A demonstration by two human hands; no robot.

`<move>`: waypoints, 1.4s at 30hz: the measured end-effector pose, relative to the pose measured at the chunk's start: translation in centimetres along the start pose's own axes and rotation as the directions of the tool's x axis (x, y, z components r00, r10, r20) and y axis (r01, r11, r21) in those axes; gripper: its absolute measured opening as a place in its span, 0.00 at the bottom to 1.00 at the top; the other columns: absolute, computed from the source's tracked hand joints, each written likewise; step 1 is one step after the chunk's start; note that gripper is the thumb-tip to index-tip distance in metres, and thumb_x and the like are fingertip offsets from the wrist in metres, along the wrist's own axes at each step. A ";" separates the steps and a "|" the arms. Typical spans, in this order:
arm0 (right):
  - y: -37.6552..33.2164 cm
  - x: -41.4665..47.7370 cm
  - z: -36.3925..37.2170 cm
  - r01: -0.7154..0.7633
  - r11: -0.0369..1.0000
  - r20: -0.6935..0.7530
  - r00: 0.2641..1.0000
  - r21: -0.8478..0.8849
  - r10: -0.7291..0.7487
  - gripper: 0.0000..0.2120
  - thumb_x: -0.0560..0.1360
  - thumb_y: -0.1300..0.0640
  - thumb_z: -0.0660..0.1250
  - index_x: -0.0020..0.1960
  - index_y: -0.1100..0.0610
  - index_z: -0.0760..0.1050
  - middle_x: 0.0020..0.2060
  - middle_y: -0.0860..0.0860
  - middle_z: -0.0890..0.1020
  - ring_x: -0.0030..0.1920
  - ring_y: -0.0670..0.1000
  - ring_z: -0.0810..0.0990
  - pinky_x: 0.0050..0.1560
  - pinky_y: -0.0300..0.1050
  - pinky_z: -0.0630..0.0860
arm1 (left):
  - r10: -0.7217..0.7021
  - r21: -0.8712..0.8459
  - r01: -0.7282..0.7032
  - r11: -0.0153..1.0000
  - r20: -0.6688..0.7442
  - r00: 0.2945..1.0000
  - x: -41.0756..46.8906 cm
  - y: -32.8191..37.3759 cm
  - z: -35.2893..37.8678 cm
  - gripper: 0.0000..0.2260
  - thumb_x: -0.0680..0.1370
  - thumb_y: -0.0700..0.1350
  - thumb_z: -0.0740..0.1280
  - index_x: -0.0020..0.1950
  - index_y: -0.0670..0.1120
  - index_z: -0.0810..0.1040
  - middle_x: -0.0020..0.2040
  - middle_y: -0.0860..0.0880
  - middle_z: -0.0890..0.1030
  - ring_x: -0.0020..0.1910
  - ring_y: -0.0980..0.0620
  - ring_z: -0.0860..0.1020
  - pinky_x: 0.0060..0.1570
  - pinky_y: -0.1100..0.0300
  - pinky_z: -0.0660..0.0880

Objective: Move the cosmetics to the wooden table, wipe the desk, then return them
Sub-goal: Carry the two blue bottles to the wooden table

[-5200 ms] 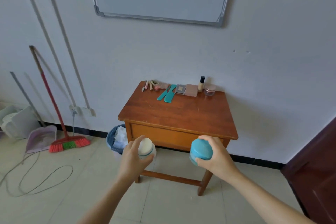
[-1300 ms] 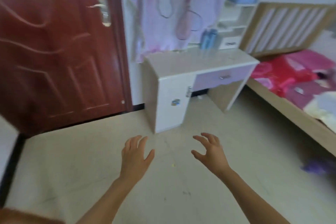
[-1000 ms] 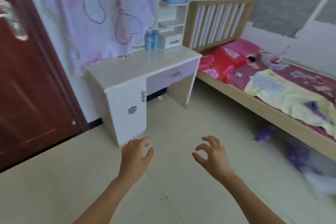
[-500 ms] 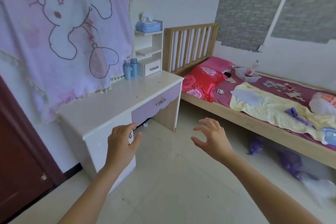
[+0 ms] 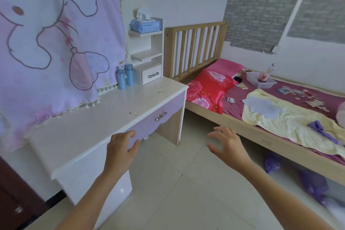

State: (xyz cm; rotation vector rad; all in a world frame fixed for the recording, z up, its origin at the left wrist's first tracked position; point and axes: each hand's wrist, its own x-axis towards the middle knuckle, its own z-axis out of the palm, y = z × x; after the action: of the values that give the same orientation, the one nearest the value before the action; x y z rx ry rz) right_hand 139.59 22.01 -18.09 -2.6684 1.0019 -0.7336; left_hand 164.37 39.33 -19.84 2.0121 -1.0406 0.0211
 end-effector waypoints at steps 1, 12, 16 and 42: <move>1.1 1.5 0.0 0.000 1.000 -0.001 1.000 0.015 0.000 0.15 0.70 0.55 0.72 0.54 0.59 0.78 0.57 0.58 0.76 0.62 0.59 0.71 0.57 0.54 0.68 | -0.006 -0.005 0.006 1.000 -0.012 1.000 1.5 0.6 0.9 0.12 0.75 0.41 0.66 0.58 0.41 0.77 0.54 0.45 0.79 0.60 0.44 0.70 0.56 0.56 0.67; 8.4 15.5 3.4 0.066 0.988 0.155 0.984 0.139 -0.088 0.21 0.72 0.46 0.63 0.58 0.58 0.76 0.58 0.55 0.75 0.62 0.56 0.70 0.62 0.50 0.68 | -0.091 -0.070 0.089 0.994 -0.031 0.995 11.5 5.3 11.0 0.17 0.73 0.48 0.63 0.57 0.40 0.77 0.53 0.47 0.79 0.57 0.49 0.71 0.54 0.63 0.63; 8.3 18.9 6.2 0.084 0.981 0.250 0.960 0.175 -0.127 0.26 0.69 0.44 0.58 0.60 0.57 0.75 0.61 0.55 0.73 0.65 0.55 0.67 0.64 0.46 0.63 | -0.151 -0.039 0.150 0.988 -0.013 0.988 13.6 3.3 12.5 0.22 0.72 0.54 0.60 0.58 0.41 0.77 0.53 0.47 0.79 0.58 0.48 0.71 0.54 0.61 0.65; 7.6 46.6 26.5 -0.049 0.913 0.464 0.871 0.404 -0.158 0.19 0.74 0.58 0.66 0.64 0.57 0.69 0.62 0.51 0.73 0.65 0.51 0.67 0.62 0.36 0.60 | -0.654 -0.103 0.652 0.751 -0.252 0.714 34.6 -14.9 18.4 0.14 0.77 0.43 0.63 0.61 0.43 0.74 0.56 0.44 0.79 0.54 0.44 0.74 0.52 0.48 0.74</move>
State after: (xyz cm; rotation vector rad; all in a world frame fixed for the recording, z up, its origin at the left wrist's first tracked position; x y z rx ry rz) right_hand 179.16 -14.23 -25.73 -2.3343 0.5626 -0.2062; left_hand 190.80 8.16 -29.02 2.1912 -0.1067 -0.0809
